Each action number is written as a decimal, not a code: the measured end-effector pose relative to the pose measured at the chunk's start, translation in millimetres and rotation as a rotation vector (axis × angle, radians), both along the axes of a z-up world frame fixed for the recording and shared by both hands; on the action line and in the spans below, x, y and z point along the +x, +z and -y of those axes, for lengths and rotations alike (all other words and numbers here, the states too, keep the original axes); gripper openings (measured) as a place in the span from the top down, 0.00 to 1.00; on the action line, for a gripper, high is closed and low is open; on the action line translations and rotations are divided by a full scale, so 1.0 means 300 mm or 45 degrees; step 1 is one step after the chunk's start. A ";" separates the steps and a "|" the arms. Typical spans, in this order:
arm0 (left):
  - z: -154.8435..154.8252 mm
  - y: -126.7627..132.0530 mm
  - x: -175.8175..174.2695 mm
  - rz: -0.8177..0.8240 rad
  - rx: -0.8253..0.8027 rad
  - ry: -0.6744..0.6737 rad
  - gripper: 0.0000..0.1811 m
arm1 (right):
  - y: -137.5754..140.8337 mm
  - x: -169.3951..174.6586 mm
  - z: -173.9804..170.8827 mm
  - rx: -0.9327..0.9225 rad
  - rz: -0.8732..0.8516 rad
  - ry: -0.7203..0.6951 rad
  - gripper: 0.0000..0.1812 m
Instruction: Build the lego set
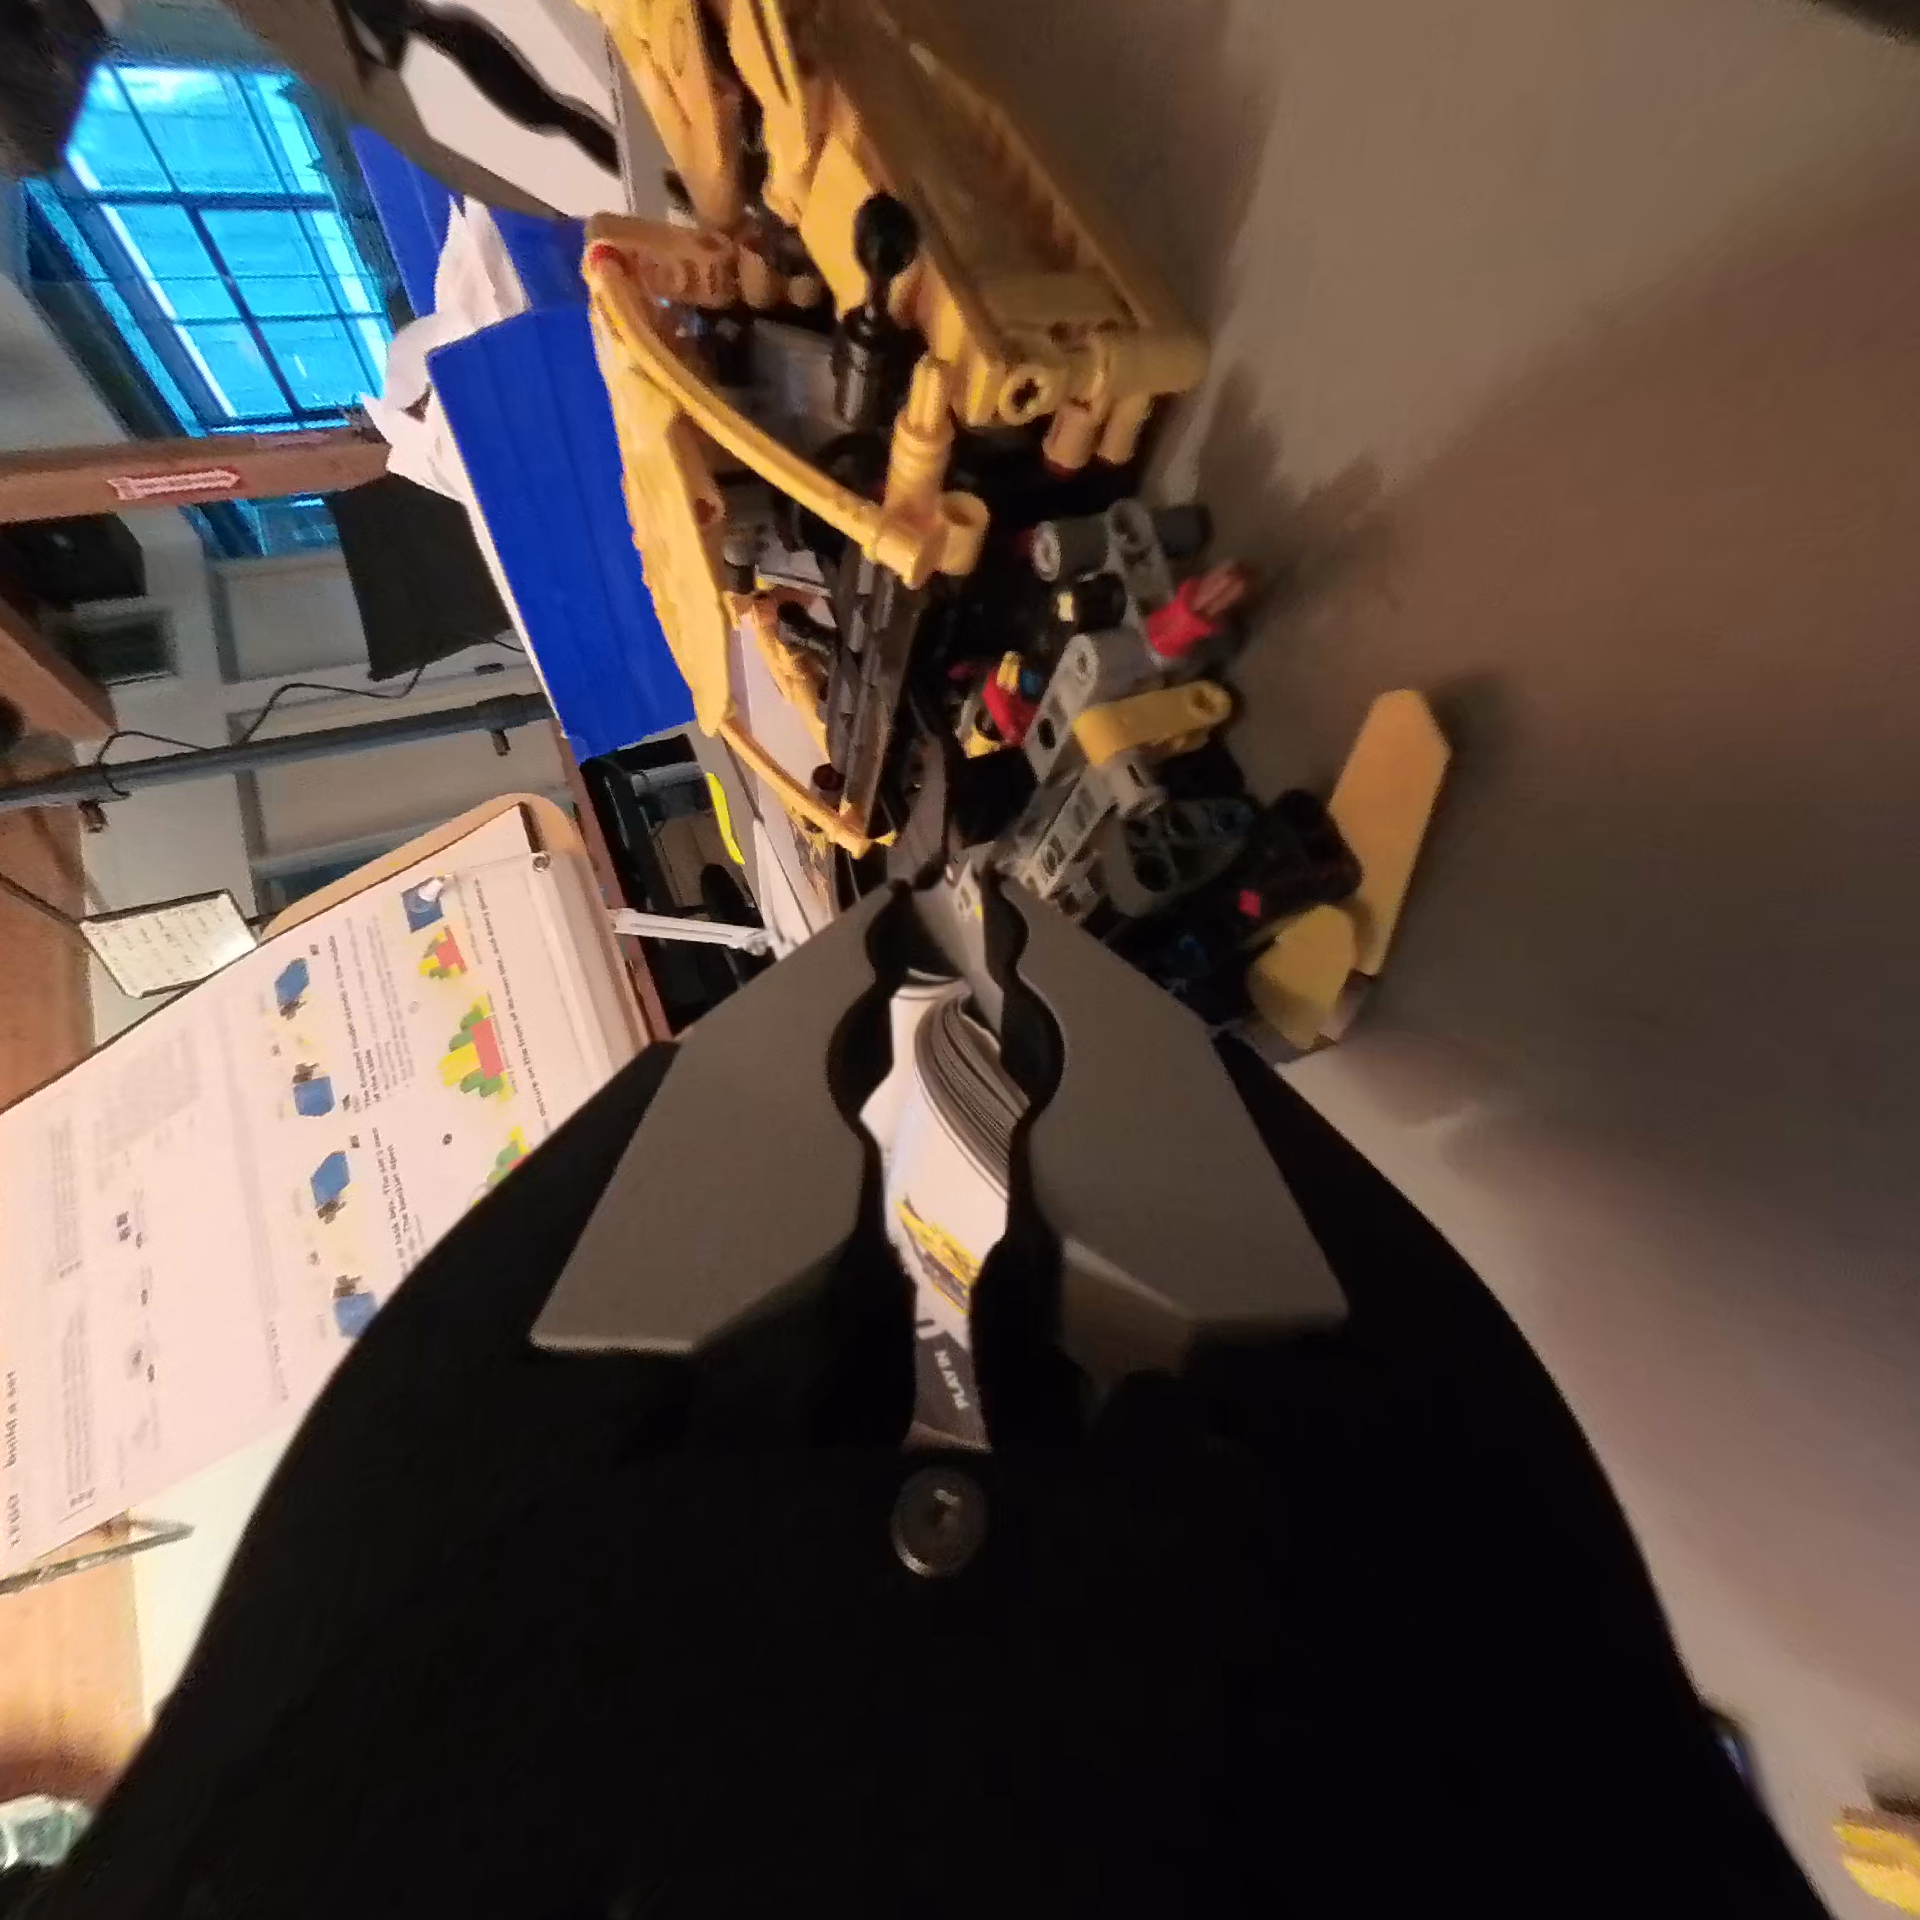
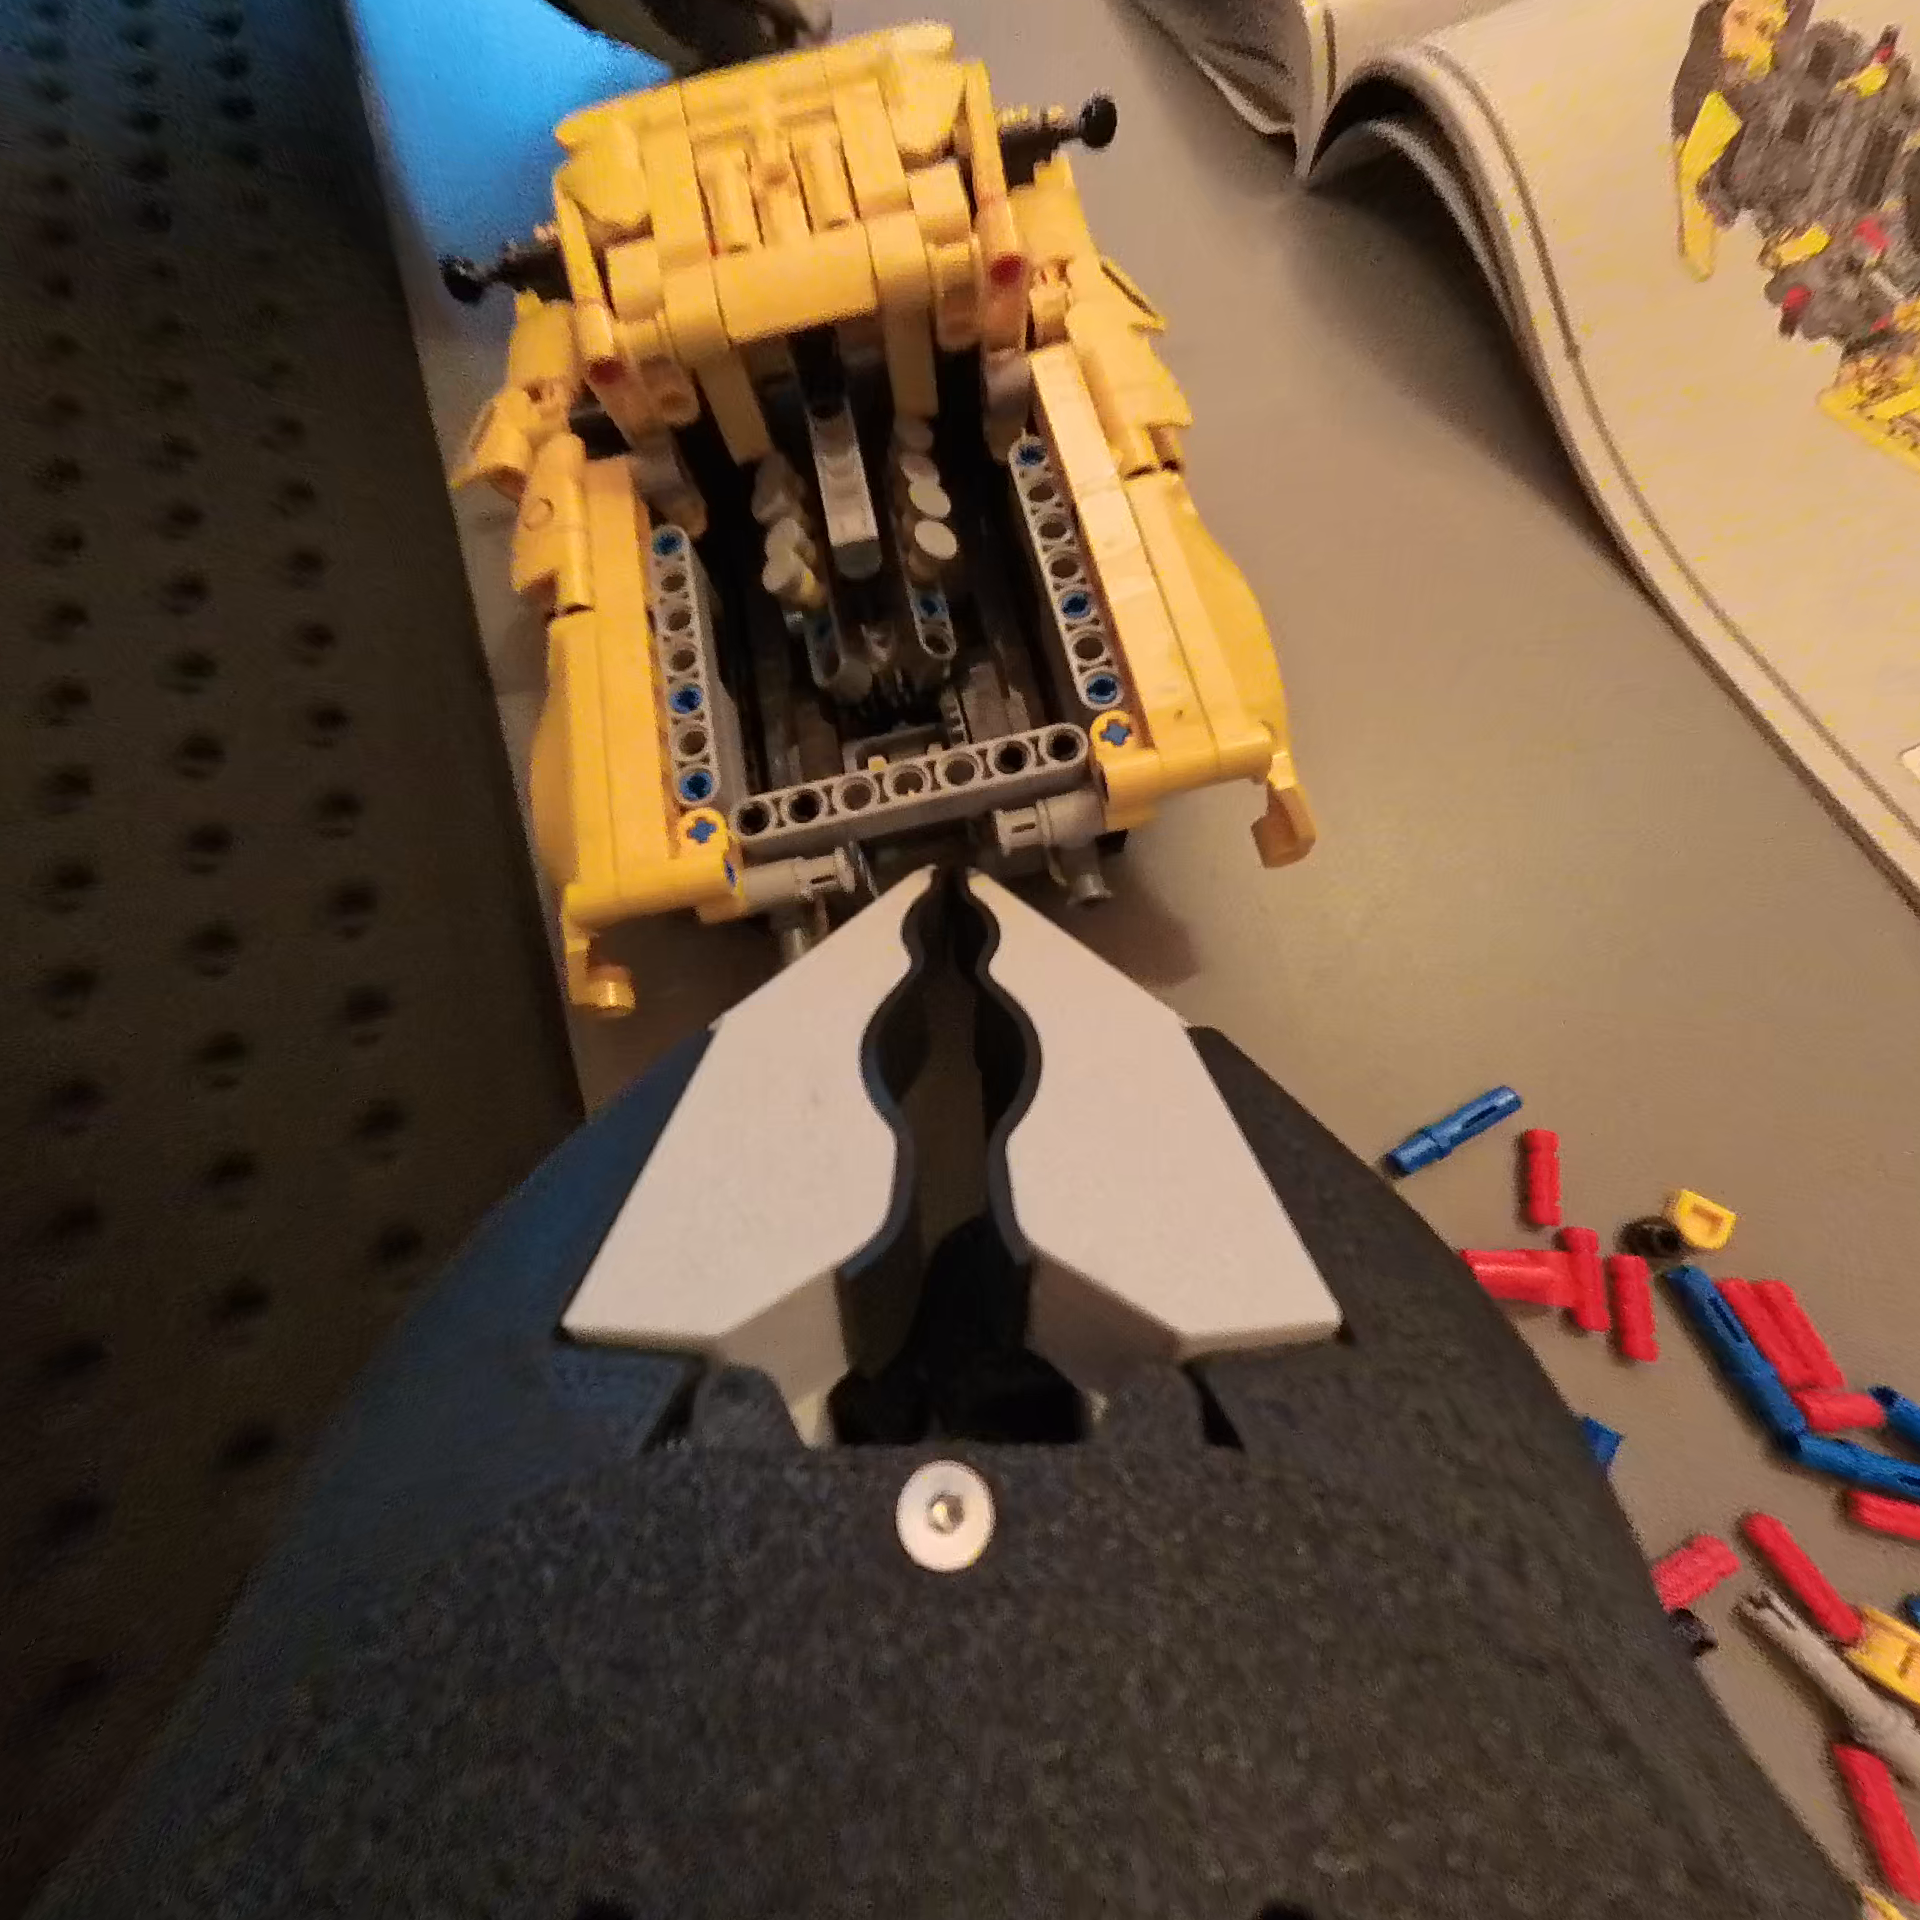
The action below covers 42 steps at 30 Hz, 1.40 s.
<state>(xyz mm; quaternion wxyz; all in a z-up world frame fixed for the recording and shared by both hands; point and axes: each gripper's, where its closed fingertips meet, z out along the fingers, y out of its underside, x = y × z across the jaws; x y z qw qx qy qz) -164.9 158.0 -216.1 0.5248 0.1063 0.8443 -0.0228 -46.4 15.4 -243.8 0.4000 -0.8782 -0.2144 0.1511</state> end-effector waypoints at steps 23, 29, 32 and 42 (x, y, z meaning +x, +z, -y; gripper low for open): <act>0.056 0.009 -0.008 0.016 -0.013 -0.118 0.97 | 0.069 -0.025 0.114 0.048 -0.188 0.026 0.82; 0.060 0.009 -0.006 0.012 0.005 -0.121 0.97 | 0.057 -0.012 0.106 0.122 -0.098 0.055 0.84; 0.060 0.009 -0.006 0.005 -0.001 -0.116 0.97 | 0.051 -0.037 0.110 0.139 -0.048 0.149 0.86; 0.057 0.005 0.005 -0.031 -0.025 -0.047 0.98 | 0.044 -0.049 0.090 0.122 -0.034 0.138 0.91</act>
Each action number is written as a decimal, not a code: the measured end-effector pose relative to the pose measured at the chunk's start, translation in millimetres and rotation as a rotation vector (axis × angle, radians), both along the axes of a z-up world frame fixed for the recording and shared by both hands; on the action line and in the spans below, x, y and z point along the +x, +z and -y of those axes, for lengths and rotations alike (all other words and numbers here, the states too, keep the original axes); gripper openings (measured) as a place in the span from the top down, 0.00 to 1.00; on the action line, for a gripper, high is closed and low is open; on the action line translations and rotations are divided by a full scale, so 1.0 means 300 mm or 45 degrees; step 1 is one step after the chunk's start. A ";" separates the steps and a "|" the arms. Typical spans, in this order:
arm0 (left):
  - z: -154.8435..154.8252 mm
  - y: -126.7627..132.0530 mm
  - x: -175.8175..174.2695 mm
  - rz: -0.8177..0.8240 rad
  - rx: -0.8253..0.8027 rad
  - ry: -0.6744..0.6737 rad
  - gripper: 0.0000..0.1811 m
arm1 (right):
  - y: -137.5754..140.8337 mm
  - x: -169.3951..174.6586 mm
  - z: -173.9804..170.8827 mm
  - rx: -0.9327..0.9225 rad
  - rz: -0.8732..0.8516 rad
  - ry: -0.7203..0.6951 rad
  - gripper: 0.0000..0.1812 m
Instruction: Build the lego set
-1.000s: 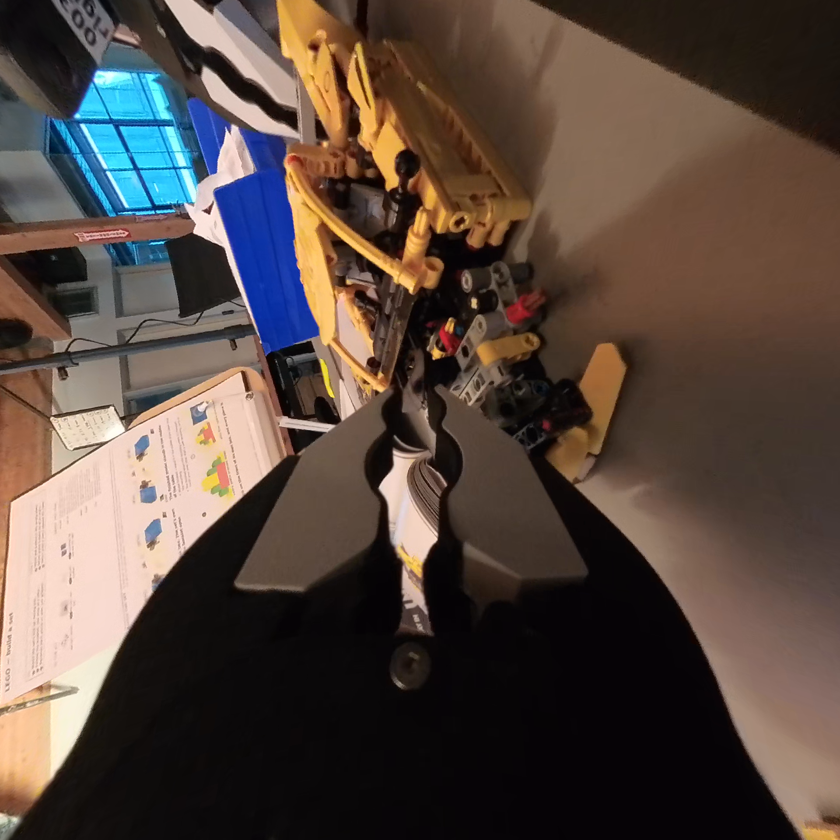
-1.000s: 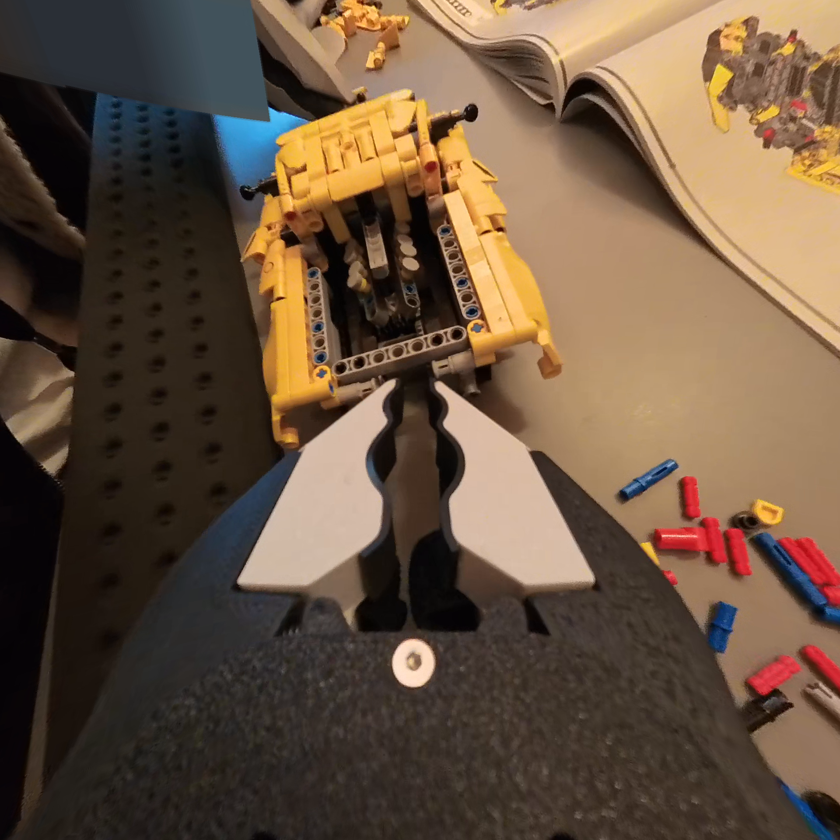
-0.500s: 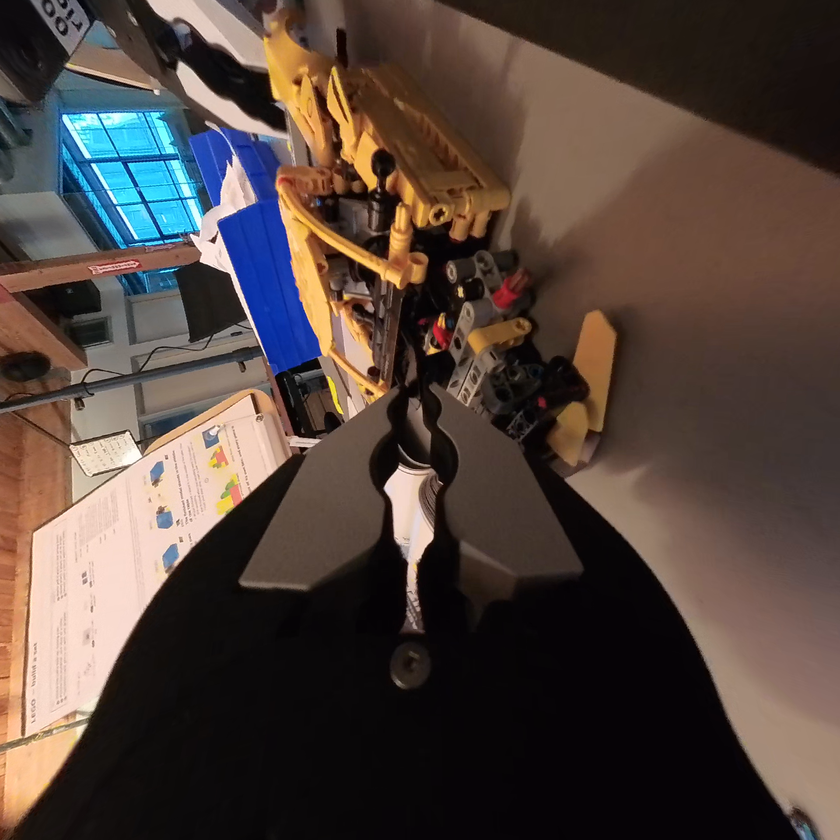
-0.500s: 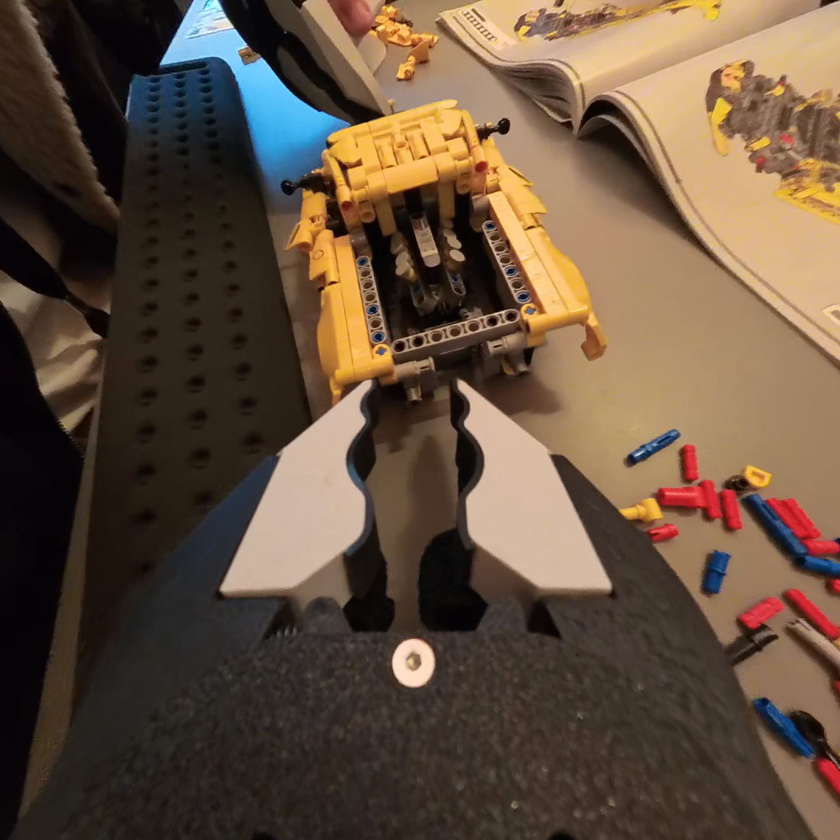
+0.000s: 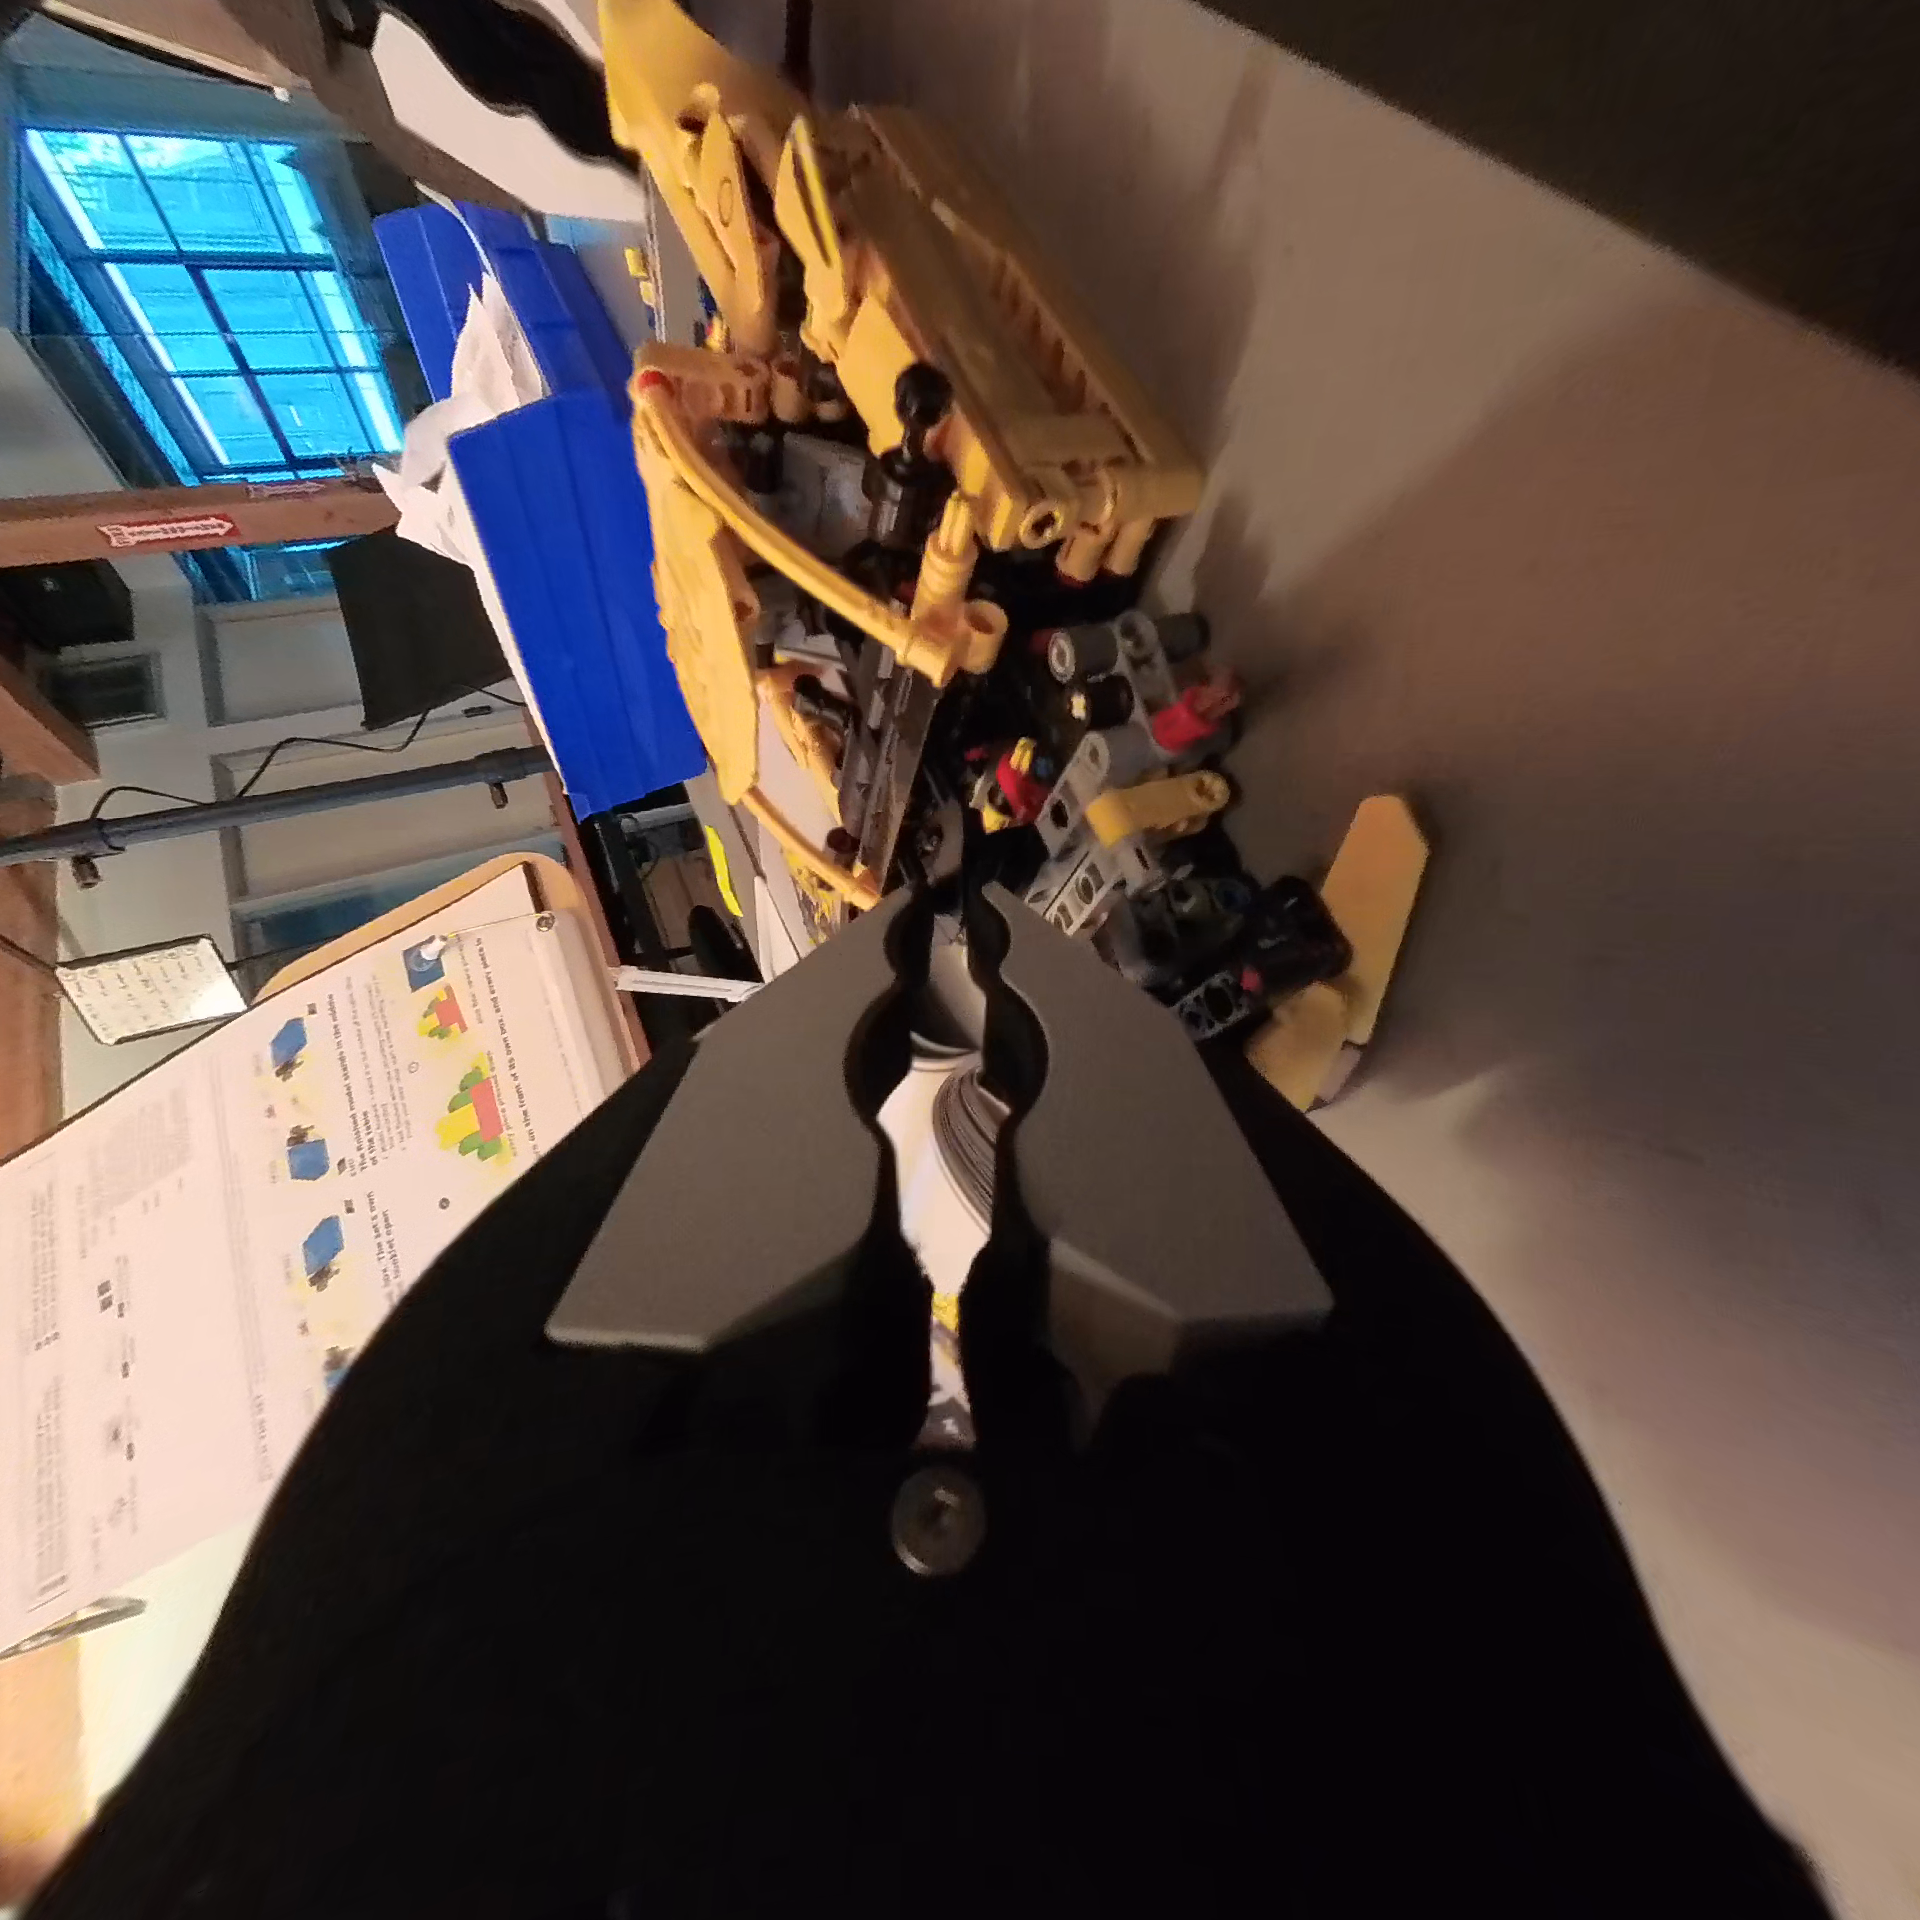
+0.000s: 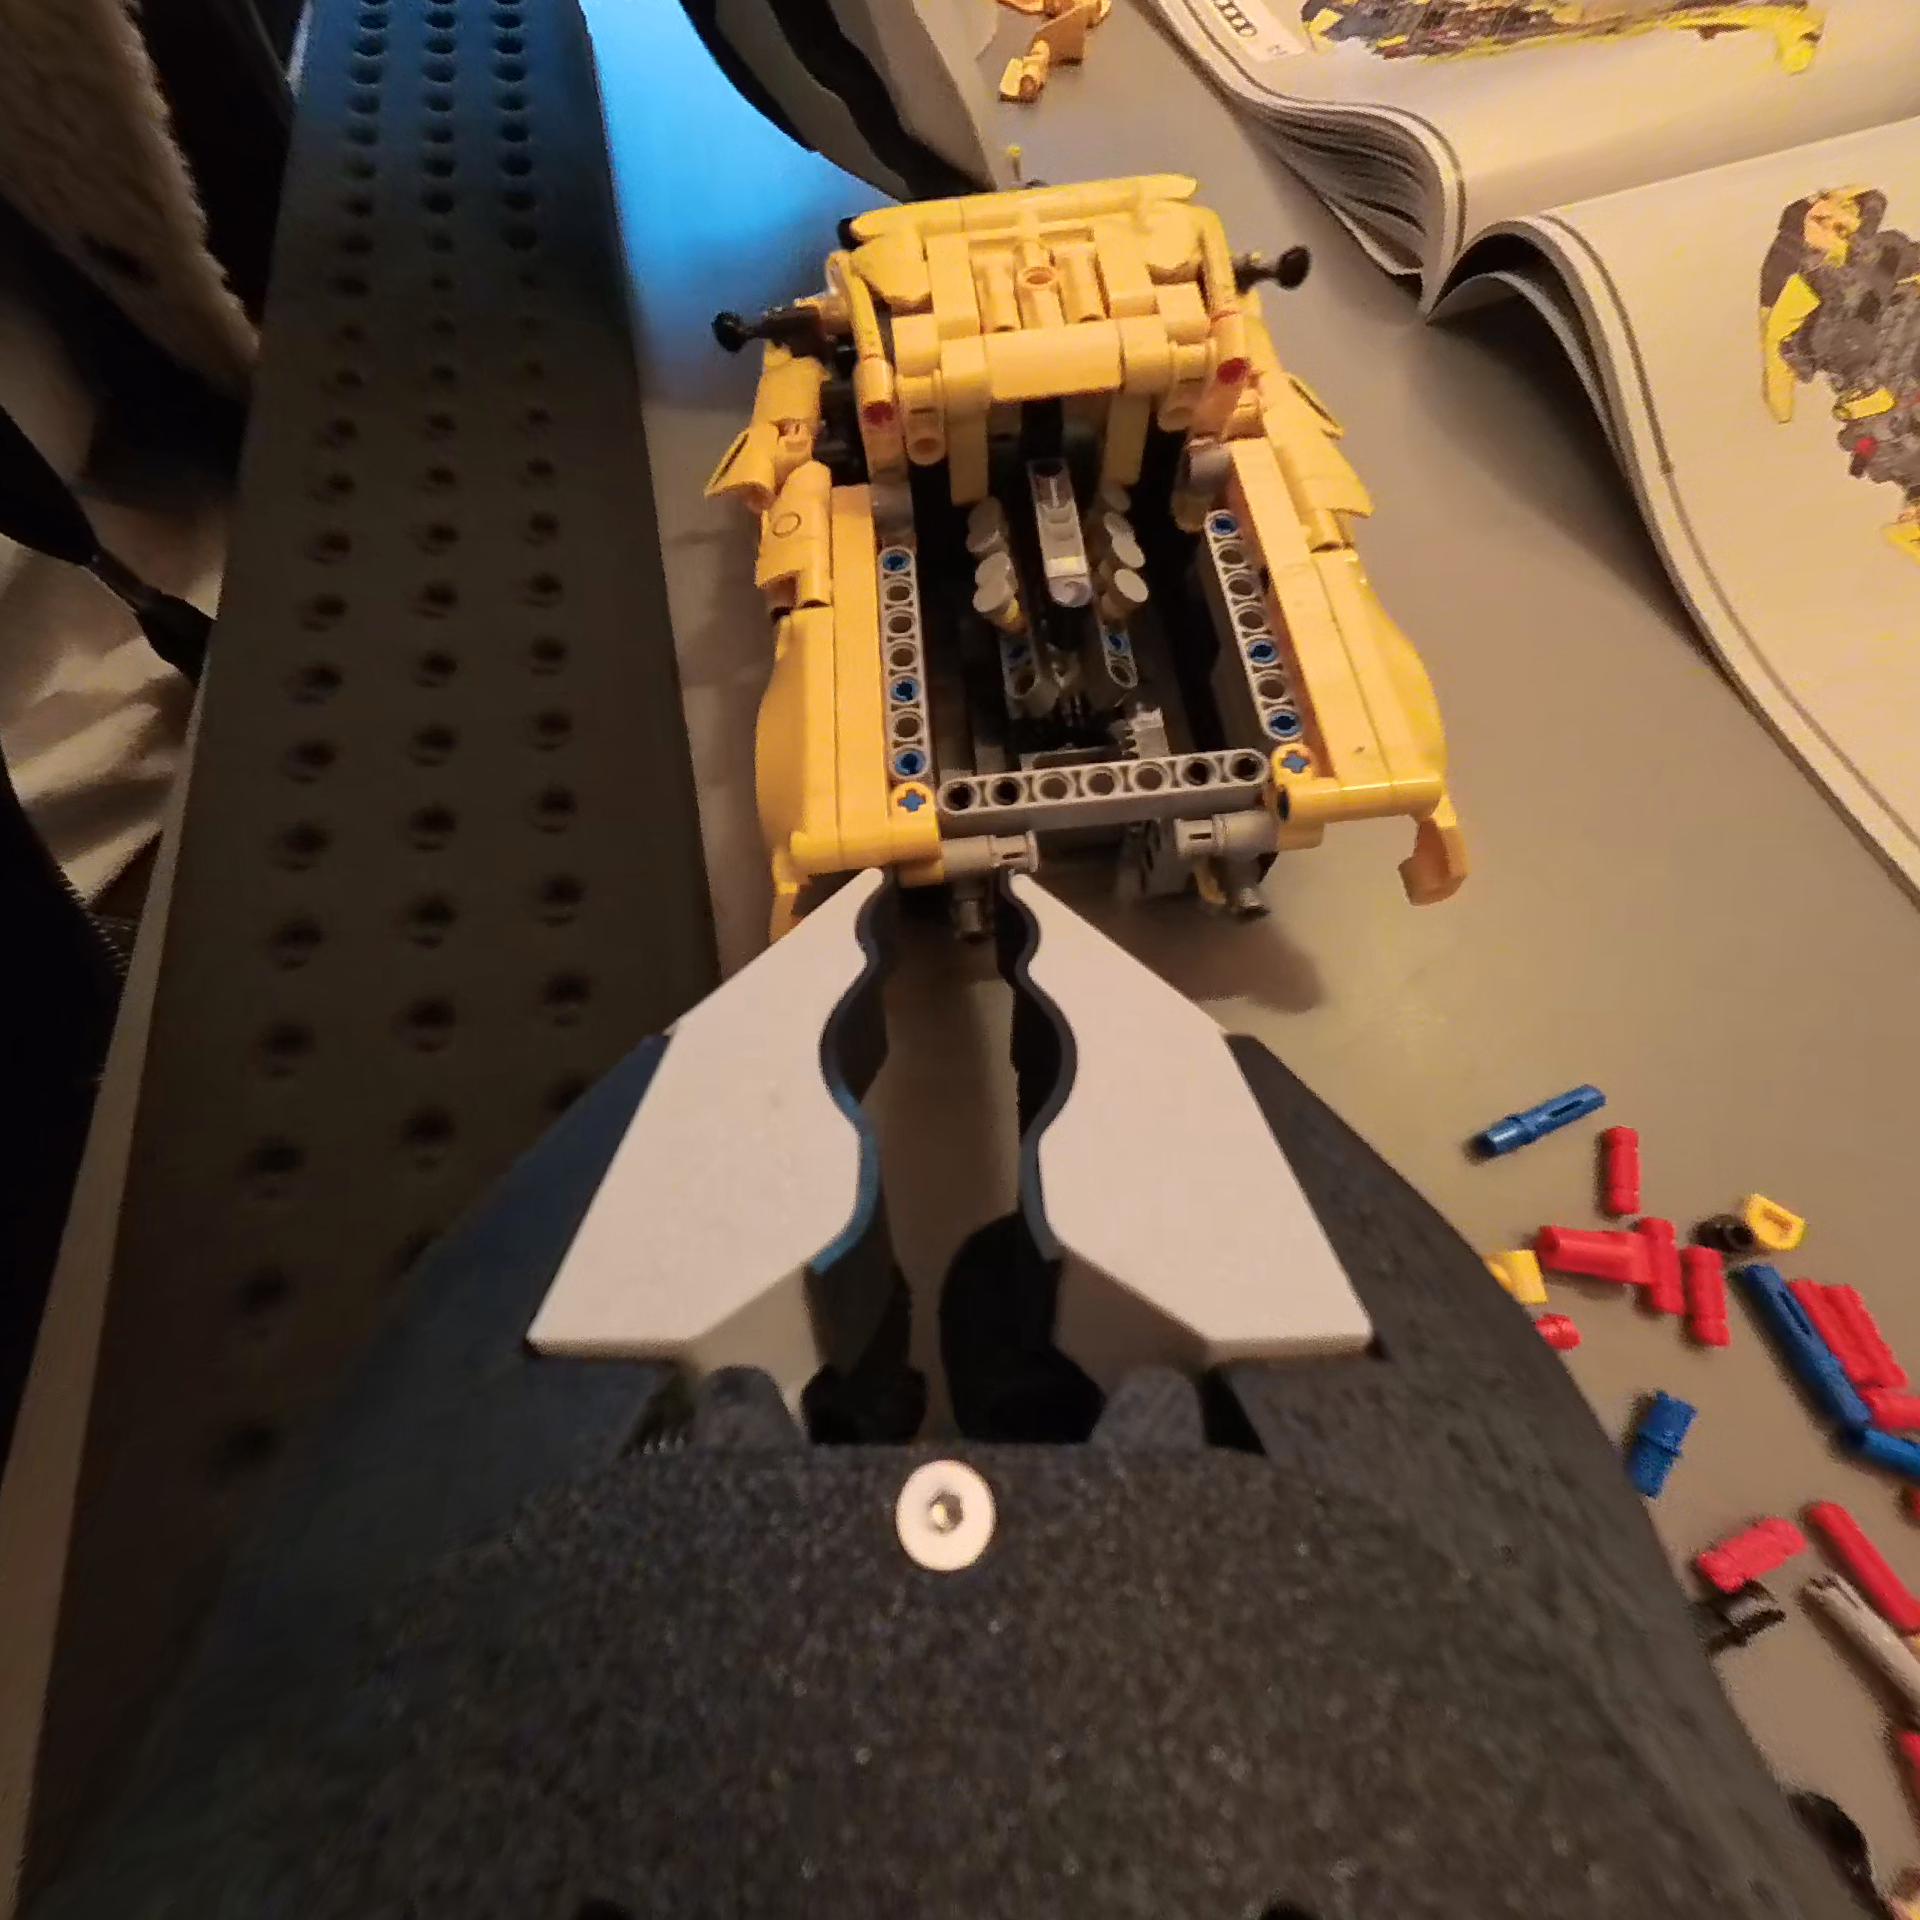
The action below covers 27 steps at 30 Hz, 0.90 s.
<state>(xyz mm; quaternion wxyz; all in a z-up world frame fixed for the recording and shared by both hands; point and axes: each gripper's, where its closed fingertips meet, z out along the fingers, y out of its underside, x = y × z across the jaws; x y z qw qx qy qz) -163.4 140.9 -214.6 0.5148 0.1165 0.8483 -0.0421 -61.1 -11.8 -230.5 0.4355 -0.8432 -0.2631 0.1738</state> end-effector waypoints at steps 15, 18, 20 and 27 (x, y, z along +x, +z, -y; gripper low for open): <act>0.024 -0.004 0.006 -0.024 -0.076 0.018 0.98 | -0.002 -0.009 0.007 -0.028 -0.009 0.064 0.92; 0.026 -0.004 0.006 -0.044 -0.102 0.010 0.98 | -0.003 -0.008 0.008 -0.029 -0.008 0.068 0.92; 0.023 -0.003 0.006 -0.050 -0.144 0.003 0.97 | -0.003 -0.005 0.009 -0.025 -0.017 0.060 0.91; -0.020 -0.005 0.026 -0.036 -0.068 0.017 0.94 | -0.001 0.070 0.021 -0.070 -0.054 -0.050 0.83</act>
